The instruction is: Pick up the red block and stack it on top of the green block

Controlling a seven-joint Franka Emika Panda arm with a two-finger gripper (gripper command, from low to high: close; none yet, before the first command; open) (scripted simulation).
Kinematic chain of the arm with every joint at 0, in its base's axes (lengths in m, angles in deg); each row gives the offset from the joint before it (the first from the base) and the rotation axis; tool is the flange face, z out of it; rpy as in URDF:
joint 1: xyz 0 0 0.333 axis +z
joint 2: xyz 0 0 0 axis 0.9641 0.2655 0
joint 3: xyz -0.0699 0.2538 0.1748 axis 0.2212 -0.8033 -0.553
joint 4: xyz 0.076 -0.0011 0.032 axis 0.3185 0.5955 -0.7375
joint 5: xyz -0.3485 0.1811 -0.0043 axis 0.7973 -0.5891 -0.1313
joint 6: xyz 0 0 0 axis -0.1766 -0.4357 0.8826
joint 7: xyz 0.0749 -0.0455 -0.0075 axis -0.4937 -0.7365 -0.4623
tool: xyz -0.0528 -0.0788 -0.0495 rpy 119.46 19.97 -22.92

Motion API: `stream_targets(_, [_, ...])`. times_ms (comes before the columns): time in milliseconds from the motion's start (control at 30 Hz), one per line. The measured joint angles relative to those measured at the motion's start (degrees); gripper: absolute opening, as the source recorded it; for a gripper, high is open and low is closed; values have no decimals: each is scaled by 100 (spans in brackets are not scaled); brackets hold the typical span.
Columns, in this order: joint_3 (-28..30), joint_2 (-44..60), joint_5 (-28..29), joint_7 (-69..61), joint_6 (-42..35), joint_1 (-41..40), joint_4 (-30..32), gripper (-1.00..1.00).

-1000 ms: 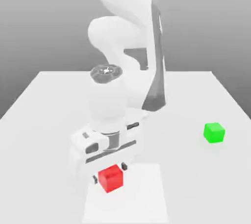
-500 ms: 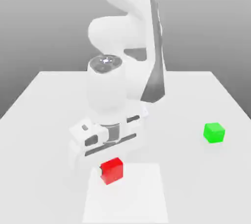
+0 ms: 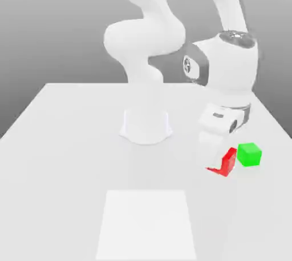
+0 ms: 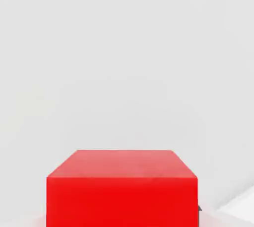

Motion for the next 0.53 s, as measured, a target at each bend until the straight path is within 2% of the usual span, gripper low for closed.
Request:
stream_targets(167, [-989,-409,-224,568,-161,1040,175,-100])
stream_targets(233, [-1155,-175,-128,730,93,1115,189,-100])
stream_targets(333, [-1209,419,308,1059,662,1027,180,-100])
stream_targets(400, [-1080,851,840,1433,1058,987,165,-100])
stream_targets(433, [-1009,1000,1061,1589,1191,999,159,100])
stream_targets(533, [-1009,1000,1061,1589,1191,999,159,100])
